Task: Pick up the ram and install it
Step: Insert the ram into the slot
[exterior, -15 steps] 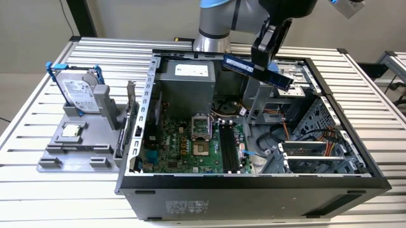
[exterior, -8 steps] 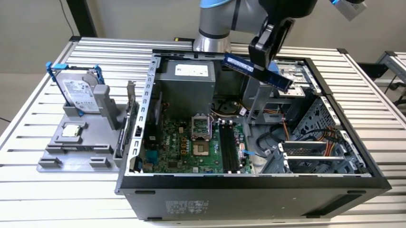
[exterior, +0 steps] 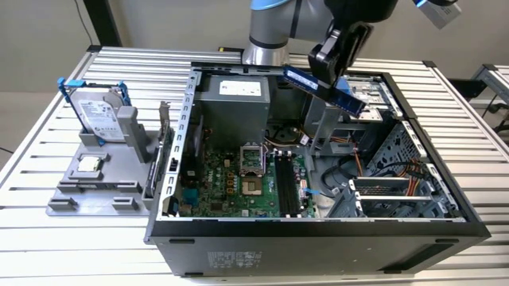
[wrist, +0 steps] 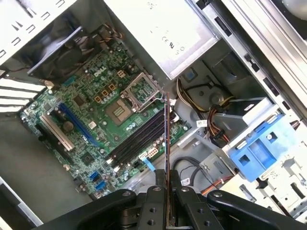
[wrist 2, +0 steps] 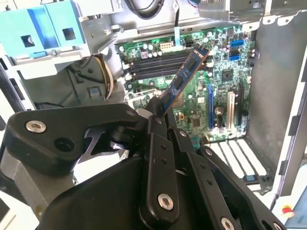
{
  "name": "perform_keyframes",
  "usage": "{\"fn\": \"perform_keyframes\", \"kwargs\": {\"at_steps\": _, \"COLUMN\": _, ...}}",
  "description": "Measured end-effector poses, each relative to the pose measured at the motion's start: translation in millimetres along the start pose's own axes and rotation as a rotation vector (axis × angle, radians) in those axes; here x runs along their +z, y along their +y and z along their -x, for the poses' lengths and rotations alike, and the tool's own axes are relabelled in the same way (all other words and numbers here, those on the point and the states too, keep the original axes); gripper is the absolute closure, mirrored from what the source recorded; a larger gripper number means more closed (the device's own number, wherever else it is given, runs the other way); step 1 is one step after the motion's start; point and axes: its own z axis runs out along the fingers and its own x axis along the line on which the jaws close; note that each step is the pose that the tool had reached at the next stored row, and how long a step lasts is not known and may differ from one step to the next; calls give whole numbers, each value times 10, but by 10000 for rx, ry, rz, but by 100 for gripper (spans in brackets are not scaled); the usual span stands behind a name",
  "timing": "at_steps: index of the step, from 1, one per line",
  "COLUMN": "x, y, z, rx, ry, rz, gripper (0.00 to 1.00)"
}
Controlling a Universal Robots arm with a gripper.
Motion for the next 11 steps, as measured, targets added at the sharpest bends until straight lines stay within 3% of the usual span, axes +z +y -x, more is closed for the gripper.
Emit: {"fn": "perform_keyframes", "kwargs": {"at_steps": 11, "x": 0, "y": 0, "z": 0, "rx": 1138, "ry": -13, "rz": -14, "gripper": 100}}
